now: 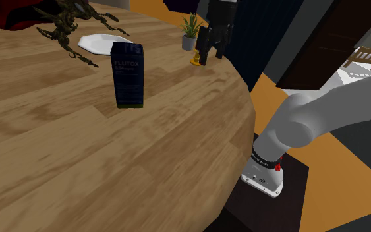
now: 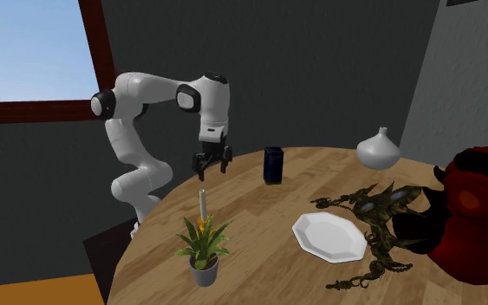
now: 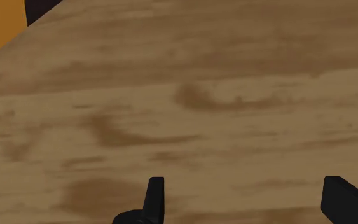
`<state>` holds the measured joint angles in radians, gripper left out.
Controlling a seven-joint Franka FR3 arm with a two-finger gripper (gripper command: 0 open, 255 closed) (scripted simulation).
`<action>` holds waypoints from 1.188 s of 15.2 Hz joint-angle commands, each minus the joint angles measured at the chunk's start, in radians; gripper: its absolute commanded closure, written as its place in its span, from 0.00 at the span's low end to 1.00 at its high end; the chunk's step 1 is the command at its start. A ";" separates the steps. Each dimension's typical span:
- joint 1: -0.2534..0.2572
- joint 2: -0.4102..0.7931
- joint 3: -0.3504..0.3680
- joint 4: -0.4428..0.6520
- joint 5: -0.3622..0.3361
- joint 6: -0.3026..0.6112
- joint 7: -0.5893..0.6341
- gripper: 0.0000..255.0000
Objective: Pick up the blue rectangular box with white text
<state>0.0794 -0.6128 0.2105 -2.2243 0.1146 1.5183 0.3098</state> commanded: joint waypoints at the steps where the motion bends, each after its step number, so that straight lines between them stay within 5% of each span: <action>1: 0.009 0.031 0.043 0.041 0.023 0.000 0.060 0.00; 10: 0.022 0.242 0.224 0.315 0.047 -0.015 0.320 0.00; 18: 0.051 0.529 0.398 0.659 -0.059 -0.064 0.594 0.00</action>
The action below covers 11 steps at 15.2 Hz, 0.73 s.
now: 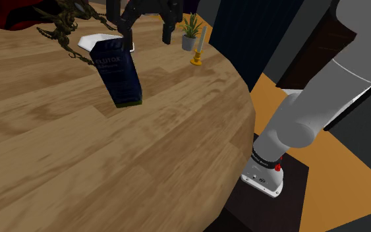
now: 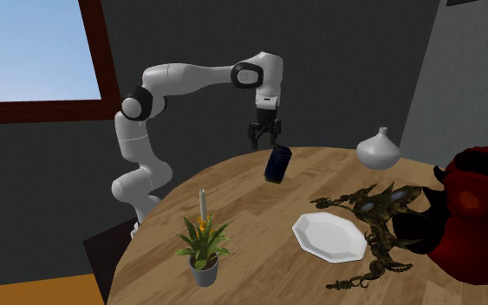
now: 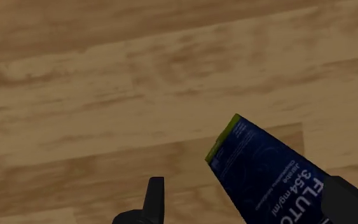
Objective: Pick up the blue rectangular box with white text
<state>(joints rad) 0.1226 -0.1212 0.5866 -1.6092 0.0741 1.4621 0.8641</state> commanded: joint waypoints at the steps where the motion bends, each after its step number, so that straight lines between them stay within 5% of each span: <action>1: 0.020 0.084 0.044 0.098 -0.046 -0.021 0.078 0.00; 3: 0.043 0.149 0.068 0.173 -0.085 -0.041 0.128 0.00; 11: 0.033 0.102 0.056 0.022 -0.058 0.073 0.107 0.00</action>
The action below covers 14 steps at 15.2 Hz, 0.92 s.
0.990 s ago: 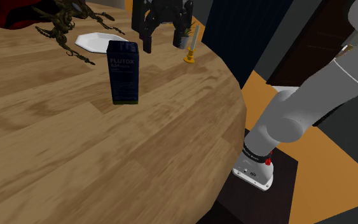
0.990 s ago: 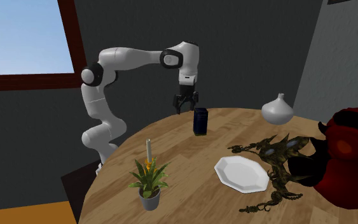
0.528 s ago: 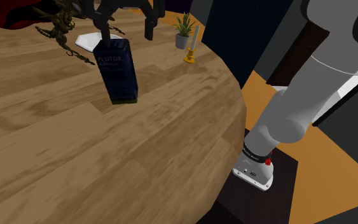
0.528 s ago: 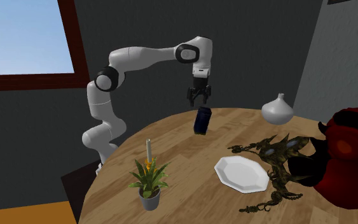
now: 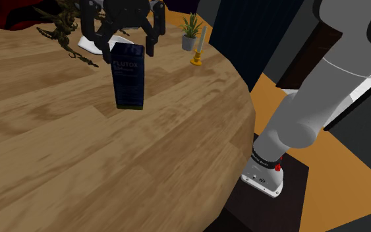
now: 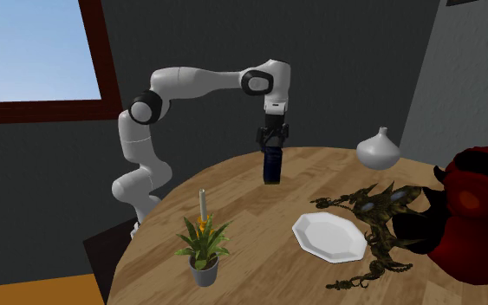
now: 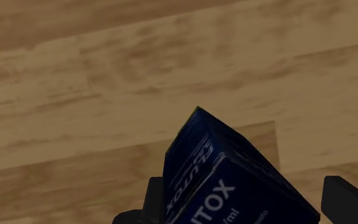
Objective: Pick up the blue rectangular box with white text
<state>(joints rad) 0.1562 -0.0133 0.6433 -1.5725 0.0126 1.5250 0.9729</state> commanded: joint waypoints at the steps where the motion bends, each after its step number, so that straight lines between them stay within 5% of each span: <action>1: -0.001 -0.006 -0.001 -0.015 0.004 0.010 -0.001 0.00; 2: -0.001 -0.005 -0.001 -0.013 0.003 0.009 -0.001 1.00; 14: 0.002 0.009 0.003 0.042 -0.005 -0.034 0.006 1.00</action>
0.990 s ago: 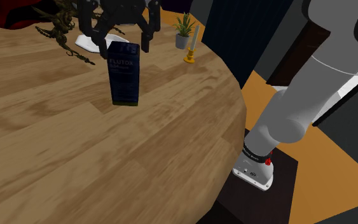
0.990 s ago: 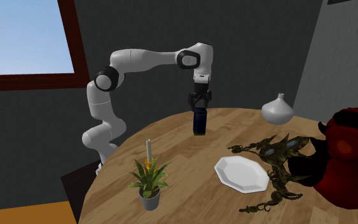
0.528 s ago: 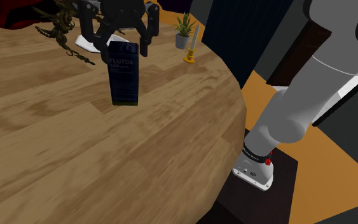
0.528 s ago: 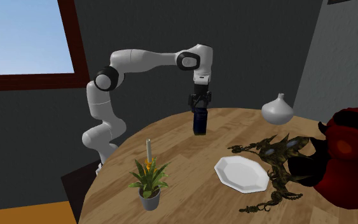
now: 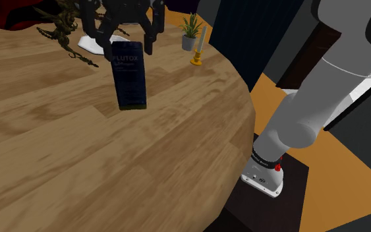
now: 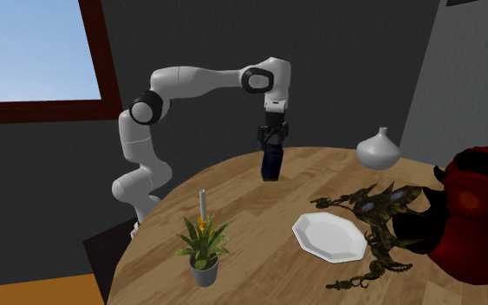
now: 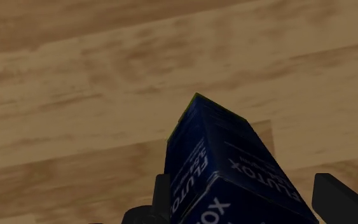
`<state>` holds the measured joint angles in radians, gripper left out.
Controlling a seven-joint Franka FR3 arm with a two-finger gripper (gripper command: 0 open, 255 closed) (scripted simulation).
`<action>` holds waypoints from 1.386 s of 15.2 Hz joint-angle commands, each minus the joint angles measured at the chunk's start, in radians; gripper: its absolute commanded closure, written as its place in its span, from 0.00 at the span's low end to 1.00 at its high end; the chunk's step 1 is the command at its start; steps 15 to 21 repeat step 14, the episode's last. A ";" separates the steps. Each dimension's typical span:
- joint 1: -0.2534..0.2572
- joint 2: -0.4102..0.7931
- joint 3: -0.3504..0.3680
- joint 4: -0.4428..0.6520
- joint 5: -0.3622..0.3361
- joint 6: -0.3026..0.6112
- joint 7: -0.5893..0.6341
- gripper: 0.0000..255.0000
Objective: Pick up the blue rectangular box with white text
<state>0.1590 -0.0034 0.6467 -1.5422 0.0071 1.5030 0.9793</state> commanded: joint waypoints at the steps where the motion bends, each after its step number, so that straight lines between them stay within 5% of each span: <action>1: 0.001 0.006 0.001 0.031 -0.003 -0.027 0.002 1.00; 12: 0.036 0.104 0.025 0.289 -0.065 -0.207 0.044 1.00; 21: 0.037 0.106 0.025 0.293 -0.066 -0.210 0.045 1.00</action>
